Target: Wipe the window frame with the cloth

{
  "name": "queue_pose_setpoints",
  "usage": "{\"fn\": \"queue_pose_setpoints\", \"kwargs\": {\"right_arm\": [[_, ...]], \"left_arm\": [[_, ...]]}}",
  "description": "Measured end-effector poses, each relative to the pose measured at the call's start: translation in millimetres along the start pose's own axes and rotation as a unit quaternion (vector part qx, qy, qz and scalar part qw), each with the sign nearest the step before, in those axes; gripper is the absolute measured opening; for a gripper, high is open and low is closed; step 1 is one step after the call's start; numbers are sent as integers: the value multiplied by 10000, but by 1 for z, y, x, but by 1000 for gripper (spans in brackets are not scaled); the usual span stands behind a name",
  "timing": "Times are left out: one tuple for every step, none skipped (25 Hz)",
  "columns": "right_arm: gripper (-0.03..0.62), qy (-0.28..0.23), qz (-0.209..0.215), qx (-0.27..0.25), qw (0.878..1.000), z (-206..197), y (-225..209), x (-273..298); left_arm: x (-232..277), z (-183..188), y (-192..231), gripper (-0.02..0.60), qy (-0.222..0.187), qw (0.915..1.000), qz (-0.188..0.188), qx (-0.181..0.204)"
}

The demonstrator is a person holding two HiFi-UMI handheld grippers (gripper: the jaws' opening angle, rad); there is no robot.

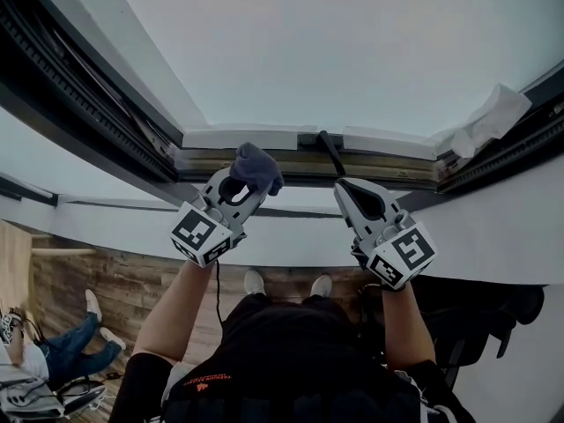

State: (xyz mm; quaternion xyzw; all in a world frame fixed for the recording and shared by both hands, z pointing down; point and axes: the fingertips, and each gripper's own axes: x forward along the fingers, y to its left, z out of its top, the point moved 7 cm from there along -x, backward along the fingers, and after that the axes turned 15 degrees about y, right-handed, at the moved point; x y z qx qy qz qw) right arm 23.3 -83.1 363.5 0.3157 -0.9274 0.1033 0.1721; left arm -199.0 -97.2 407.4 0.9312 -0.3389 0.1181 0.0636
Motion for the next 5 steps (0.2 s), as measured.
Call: {"fn": "queue_pose_setpoints", "kwargs": {"right_arm": [[3, -3, -4, 1, 10000, 0, 0, 0], [3, -7, -7, 2, 10000, 0, 0, -1], [3, -9, -10, 4, 10000, -1, 0, -1], [3, -10, -13, 6, 10000, -1, 1, -1], [3, -11, -17, 7, 10000, -1, 1, -1]], "left_arm": [[0, 0, 0, 91, -5, 10000, 2, -4], [0, 0, 0, 91, -5, 10000, 4, -20], [0, -1, 0, 91, 5, 10000, 9, -48], [-1, -1, 0, 91, 25, 10000, 14, -81], [-1, -2, 0, 91, 49, 9999, 20, -114]]}}
